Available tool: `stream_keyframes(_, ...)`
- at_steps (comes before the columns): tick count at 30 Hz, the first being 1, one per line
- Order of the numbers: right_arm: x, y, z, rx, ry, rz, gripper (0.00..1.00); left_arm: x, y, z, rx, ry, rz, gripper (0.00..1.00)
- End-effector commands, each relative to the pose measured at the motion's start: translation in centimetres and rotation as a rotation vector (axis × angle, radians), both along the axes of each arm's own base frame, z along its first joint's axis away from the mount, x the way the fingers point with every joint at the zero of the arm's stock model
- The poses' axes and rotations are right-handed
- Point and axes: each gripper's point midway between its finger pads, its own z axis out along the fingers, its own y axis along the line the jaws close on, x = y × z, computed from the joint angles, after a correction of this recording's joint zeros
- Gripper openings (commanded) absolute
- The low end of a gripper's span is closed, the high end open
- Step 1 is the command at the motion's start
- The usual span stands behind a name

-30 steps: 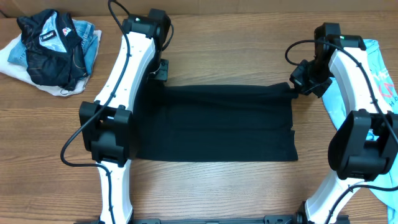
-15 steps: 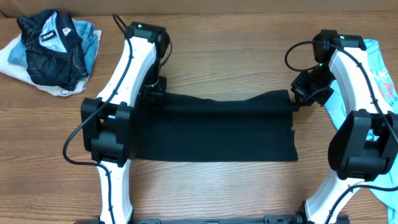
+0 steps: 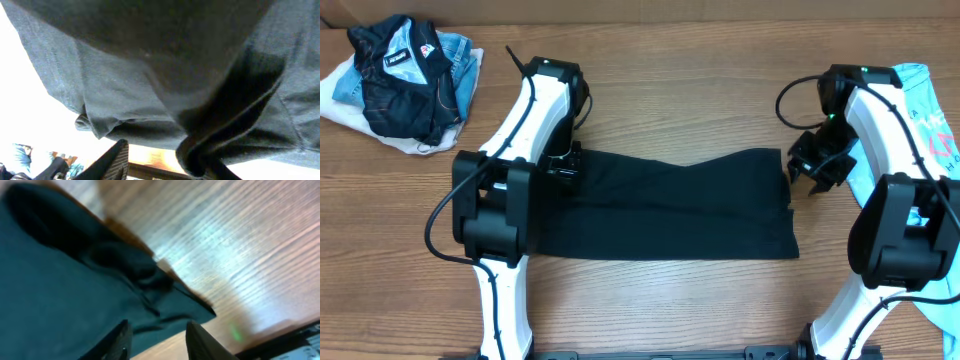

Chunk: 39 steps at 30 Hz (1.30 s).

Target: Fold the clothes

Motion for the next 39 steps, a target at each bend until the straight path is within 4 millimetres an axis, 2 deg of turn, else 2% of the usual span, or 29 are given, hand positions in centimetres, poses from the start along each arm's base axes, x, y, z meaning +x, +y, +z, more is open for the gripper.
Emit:
stream_keyframes(1,-0.3,-0.4,0.8,-0.024,-0.009,0.002,0.4,-0.1,0.7,0.4,0.019,-0.004,-0.008,0.52)
stream_keyframes(5,-0.1,-0.5,0.7,-0.024,-0.018,0.0,0.41,0.1,0.6,0.4,0.012,-0.009,-0.021,0.61)
stream_keyframes(9,0.2,-0.5,0.7,-0.025,-0.032,0.001,0.45,0.9,0.3,1.0,0.007,-0.047,0.008,0.61)
stream_keyframes(13,0.6,-0.6,0.6,-0.026,-0.047,0.008,0.52,2.1,-1.2,2.2,-0.073,-0.096,0.036,0.61)
stream_keyframes(15,0.7,-0.6,0.6,-0.026,-0.051,0.008,0.56,2.6,-1.8,3.0,-0.104,-0.117,0.045,0.7)
stream_keyframes(19,0.9,-0.6,0.5,-0.027,-0.063,0.008,0.61,3.1,-2.0,3.6,-0.109,-0.137,0.053,0.99)
stream_keyframes(20,1.1,-0.6,0.5,-0.028,-0.069,0.008,0.61,3.1,-2.0,3.6,-0.107,-0.14,0.06,1.0)
stream_keyframes(22,1.4,-0.6,0.4,-0.029,-0.082,0.007,0.62,3.5,-2.1,3.5,-0.112,-0.159,0.06,1.0)
stream_keyframes(25,2.0,-0.7,0.3,-0.031,-0.108,0.007,0.62,6.0,-2.6,2.9,-0.129,-0.264,0.084,0.95)
stream_keyframes(28,2.1,-0.7,0.3,-0.032,-0.111,0.007,0.63,7.5,-2.9,2.5,-0.14,-0.32,0.088,0.92)
stream_keyframes(35,2.4,-0.7,0.2,-0.032,-0.122,0.007,0.63,8.8,-3.3,1.4,-0.127,-0.354,0.018,0.79)
stream_keyframes(39,2.6,-0.8,0.2,-0.034,-0.133,0.007,0.63,9.2,-3.2,1.8,-0.016,-0.387,-0.074,0.72)
